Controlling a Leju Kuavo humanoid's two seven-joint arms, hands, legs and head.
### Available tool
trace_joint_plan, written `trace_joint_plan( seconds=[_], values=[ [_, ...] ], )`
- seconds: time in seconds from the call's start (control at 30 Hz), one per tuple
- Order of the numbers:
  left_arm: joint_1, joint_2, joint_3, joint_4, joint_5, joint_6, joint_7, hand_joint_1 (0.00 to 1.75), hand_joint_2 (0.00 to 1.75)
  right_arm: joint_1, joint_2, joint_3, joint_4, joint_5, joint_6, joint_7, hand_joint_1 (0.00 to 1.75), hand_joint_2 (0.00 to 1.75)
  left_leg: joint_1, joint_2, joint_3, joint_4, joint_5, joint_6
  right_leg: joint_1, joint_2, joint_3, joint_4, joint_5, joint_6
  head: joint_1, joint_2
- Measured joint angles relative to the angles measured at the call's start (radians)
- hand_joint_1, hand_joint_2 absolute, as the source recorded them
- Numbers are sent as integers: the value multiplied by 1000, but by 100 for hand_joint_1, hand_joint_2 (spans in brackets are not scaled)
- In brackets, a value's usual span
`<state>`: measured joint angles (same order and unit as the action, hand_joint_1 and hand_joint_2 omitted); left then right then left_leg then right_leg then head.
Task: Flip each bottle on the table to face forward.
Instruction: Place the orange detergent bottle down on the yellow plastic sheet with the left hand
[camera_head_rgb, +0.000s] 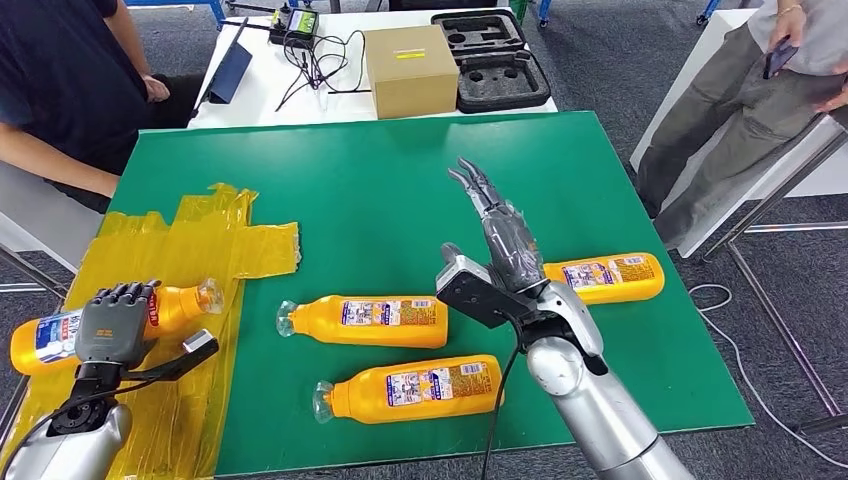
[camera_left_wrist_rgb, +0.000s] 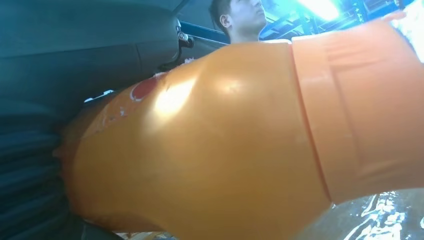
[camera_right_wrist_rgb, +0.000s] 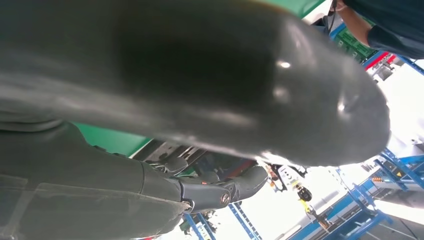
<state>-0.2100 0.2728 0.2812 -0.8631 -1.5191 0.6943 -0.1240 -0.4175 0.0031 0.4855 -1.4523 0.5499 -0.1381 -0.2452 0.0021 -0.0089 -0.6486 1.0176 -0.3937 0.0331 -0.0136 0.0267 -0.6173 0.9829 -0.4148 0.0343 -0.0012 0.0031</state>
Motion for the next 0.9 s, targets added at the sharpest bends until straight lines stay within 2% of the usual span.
trace_joint_plan(
  seconds=[0.13, 0.17, 0.27, 0.3, 0.33, 0.37, 0.4, 0.5, 0.53, 0.57, 0.77, 0.9],
  values=[
    [-19, 0, -6, 31, 3, 0, 0, 175, 175, 0, -7, 10, 0, -5, -1, -1, 0, 0, 0, 0, 0, 0, 0, 0, 0, 0, 1, 0, 0, 0, 0, 0],
    [-23, 0, -7, 37, 5, 0, 0, 168, 175, 0, -8, 12, 0, -5, -2, -1, 0, 0, 0, 0, 0, 0, 0, 0, 0, 0, 1, 0, 0, -1, 0, 0],
    [-32, 0, -10, 55, 9, 0, -2, 43, 175, 0, -12, 17, 0, -8, -7, -3, 0, 0, 0, 0, 0, 0, 1, -1, 0, 0, 1, 0, 1, -1, 0, 0],
    [-35, 0, -12, 64, 9, 0, -1, 6, 175, 0, -14, 20, 0, -9, -9, -4, 0, 0, 0, 0, 1, 0, 1, -1, 0, 0, 1, 0, 1, -1, 0, 0],
    [-40, 0, -14, 74, 7, 0, 0, 4, 175, 0, -15, 22, 0, -10, -11, -4, 0, 0, 0, 0, 1, 0, 1, -1, 0, 0, 1, 0, 1, -1, 0, 0],
    [-45, 0, -17, 85, 7, 0, 1, 12, 175, 0, -16, 25, 0, -11, -12, -4, 0, 0, 0, -1, 1, 0, 1, -1, 0, 0, 1, 0, 1, -1, 0, 0],
    [-52, 0, -19, 97, 8, 0, 2, 34, 175, 0, -17, 27, 0, -12, -13, -4, 0, 0, 0, -1, 1, 0, 1, -2, 0, 0, 1, 0, 1, -1, 0, 0],
    [-73, 0, -20, 134, 26, 0, -7, 147, 175, -2, -18, 36, 0, -15, -16, 1, 0, 0, 0, -1, 2, 0, 2, -2, 0, -1, 2, 0, 1, -1, 0, 0],
    [-78, 0, -20, 142, 37, 0, -14, 168, 175, -4, -18, 38, 0, -16, -16, 4, 0, 0, 0, -1, 2, 0, 2, -2, 0, -1, 2, 0, 1, -1, 0, 0],
    [-82, 0, -20, 147, 50, 0, -26, 175, 175, -7, -18, 40, 0, -19, -16, 9, 0, 0, 0, -1, 2, 0, 2, -3, 1, -1, 2, 0, 1, -1, 0, 0],
    [-87, 0, -17, 150, 145, 0, -142, 175, 175, -16, -18, 49, 0, -29, -19, 21, 0, 0, 0, -1, 2, 0, 2, -3, 0, -1, 3, 0, 1, -2, 0, 0],
    [-87, -2, -16, 150, 157, 0, -164, 172, 175, -16, -18, 55, 0, -31, -20, 22, 0, 0, 0, -1, 2, 0, 2, -3, 0, -1, 3, 0, 1, -2, 0, 0]
  ],
)
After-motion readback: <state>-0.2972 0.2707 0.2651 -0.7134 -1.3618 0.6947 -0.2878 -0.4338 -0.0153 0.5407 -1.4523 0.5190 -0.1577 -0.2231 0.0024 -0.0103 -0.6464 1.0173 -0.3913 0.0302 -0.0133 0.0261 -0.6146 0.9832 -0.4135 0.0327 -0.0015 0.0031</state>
